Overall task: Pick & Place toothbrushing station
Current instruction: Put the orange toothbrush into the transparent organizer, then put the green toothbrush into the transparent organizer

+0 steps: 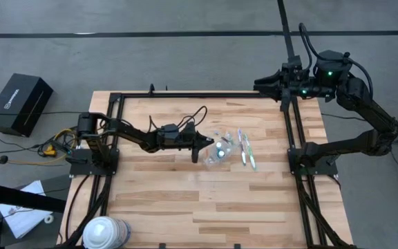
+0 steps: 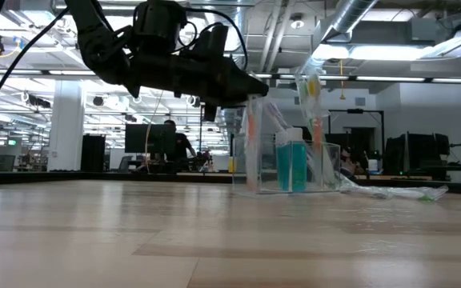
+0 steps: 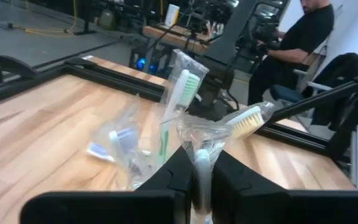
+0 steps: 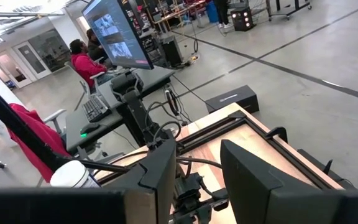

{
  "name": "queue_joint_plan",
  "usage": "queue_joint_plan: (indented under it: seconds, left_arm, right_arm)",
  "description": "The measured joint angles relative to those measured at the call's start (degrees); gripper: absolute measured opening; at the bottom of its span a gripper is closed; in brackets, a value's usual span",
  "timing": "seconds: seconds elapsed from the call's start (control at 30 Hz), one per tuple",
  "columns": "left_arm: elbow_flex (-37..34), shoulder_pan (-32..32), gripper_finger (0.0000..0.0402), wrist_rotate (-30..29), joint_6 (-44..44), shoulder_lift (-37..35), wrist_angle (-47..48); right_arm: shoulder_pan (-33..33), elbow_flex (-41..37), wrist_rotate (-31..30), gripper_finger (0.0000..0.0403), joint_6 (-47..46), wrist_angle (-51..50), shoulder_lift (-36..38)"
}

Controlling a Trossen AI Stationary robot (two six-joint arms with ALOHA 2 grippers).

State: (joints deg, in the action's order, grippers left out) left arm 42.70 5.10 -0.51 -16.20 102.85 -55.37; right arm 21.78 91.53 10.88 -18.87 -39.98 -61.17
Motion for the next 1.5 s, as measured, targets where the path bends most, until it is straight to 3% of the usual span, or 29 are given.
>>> queue_joint_plan:
  seconds: [0.47, 0.67, 1.0, 1.37, 1.5]
  left_arm:
    - [0.0, -0.1, 0.0139, 1.0, -0.7, -0.2, -1.8]
    - [-0.1, -1.2, 0.0172, 1.0, -0.3, -3.0, -2.0]
    - [0.0, -3.2, 0.0176, 0.9, 1.0, -11.2, -2.3]
    - [0.0, -3.2, 0.0168, 0.8, -4.1, -11.7, -1.4]
    - [0.0, -2.9, 0.0159, -2.5, -5.3, -14.0, -1.4]
  right_arm:
    - [0.0, 0.0, 1.2, 0.0118, 0.0, 0.0, 0.0]
    - [0.0, 0.0, 1.3, 0.0118, 1.0, 0.1, 0.0]
    - [0.0, 0.0, 1.3, 0.0118, 2.4, 0.3, 0.0]
    - [0.0, 0.0, 1.2, 0.0118, 2.9, 2.0, 0.0]
    - [0.6, 0.1, -4.4, 0.0118, -2.0, -5.7, -1.3]
